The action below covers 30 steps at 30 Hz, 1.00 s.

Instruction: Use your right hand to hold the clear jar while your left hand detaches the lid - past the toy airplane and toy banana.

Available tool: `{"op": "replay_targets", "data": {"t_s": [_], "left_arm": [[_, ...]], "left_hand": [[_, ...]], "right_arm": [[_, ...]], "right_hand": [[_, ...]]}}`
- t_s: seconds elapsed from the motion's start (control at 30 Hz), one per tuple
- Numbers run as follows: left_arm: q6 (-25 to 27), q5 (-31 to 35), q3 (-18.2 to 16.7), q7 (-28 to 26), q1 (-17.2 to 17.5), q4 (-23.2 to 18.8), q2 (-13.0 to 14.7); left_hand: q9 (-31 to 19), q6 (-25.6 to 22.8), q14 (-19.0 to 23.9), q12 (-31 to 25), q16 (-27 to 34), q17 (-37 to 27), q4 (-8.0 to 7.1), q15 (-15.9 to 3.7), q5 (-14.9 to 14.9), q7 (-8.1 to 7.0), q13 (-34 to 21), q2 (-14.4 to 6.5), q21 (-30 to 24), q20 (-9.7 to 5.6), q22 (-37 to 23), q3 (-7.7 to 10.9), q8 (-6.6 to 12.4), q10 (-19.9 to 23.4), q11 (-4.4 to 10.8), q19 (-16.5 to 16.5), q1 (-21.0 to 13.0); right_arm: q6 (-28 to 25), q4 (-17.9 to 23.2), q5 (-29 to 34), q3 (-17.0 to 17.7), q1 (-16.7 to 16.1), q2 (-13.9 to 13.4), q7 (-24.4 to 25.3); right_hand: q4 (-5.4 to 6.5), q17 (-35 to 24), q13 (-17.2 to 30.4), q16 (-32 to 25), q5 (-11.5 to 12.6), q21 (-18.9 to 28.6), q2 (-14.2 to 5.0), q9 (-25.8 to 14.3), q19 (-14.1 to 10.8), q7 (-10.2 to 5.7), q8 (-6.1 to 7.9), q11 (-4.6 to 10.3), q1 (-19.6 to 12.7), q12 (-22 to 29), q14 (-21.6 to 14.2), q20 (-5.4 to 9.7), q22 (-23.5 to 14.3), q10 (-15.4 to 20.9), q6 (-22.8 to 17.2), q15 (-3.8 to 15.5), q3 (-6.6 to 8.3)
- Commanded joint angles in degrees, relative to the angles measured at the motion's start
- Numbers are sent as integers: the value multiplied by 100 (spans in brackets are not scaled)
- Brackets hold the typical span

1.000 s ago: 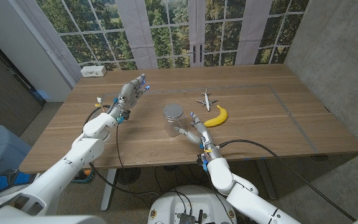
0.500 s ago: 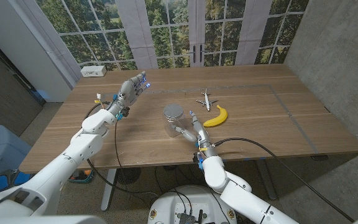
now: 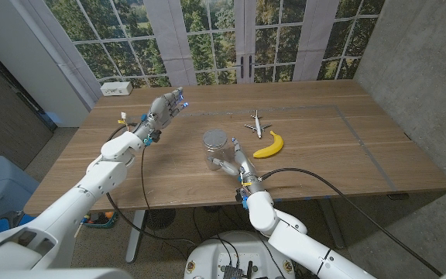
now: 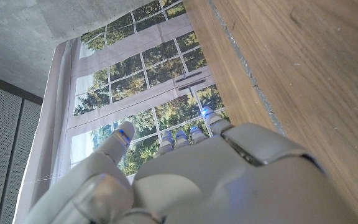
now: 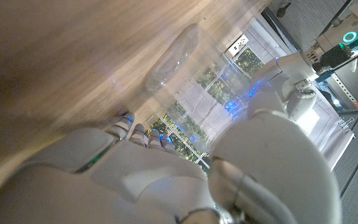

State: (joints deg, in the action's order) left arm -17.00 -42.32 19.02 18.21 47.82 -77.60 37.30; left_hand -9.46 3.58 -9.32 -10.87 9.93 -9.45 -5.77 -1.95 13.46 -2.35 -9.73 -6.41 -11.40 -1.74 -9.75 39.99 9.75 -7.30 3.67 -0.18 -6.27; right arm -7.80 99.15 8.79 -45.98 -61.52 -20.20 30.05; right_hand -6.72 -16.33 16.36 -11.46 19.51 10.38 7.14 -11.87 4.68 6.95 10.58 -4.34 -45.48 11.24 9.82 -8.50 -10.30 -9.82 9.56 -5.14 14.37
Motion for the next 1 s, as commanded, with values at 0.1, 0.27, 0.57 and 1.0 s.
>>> {"op": "replay_targets", "data": {"t_s": [0.1, 0.27, 0.57, 1.0], "left_arm": [[130, -89, 2, 83, -54, -44, -2], [137, -89, -29, 4, 18, -156, 24], [308, -145, -13, 15, 38, -347, 83], [300, -266, -102, 81, 237, -591, 190]], "left_hand": [[-27, 56, -50, 12, 17, -30, -30, -299, 43, 45, -24, -409, 23, -558, -12, 17, 34, -40, -37, 31, 60], [-27, 57, -43, 10, 18, -27, -28, -289, 46, 49, -25, -407, 20, -555, -11, 20, 36, -40, -46, 41, 64], [-28, 70, -46, 12, 15, -23, -24, -277, 52, 79, -25, -409, 19, -552, -11, 26, 35, -51, -49, 52, 69], [-30, 108, -51, 15, 11, -19, -17, -219, 60, 118, -27, -402, 18, -531, -11, 32, 30, -75, -86, 62, 77]], "right_arm": [[-633, 43, -156, -118, 206, 116, -90], [-653, -15, -262, -129, 250, 128, -92], [-1047, 35, -253, -151, 129, 342, 392], [-201, -669, 109, -182, 90, 636, 1393]], "right_hand": [[52, -104, 68, -58, 31, 23, -104, -26, 240, -14, 4, -222, 23, 14, 441, -236, -24, -379, 790, -175, -117], [87, -175, 101, -81, 36, 29, -106, -25, 389, -76, 24, -384, 59, 14, 561, -243, -26, -593, 943, -233, -225], [118, -312, 155, -95, 66, -15, 31, -31, 1022, -243, 28, -385, 134, 48, 854, -322, -21, -937, 1301, -244, -508], [-262, -498, 422, -646, -238, 711, -696, -61, -1084, 170, 393, -548, -882, 505, -311, 145, 5, -30, 326, -306, -73]]}}
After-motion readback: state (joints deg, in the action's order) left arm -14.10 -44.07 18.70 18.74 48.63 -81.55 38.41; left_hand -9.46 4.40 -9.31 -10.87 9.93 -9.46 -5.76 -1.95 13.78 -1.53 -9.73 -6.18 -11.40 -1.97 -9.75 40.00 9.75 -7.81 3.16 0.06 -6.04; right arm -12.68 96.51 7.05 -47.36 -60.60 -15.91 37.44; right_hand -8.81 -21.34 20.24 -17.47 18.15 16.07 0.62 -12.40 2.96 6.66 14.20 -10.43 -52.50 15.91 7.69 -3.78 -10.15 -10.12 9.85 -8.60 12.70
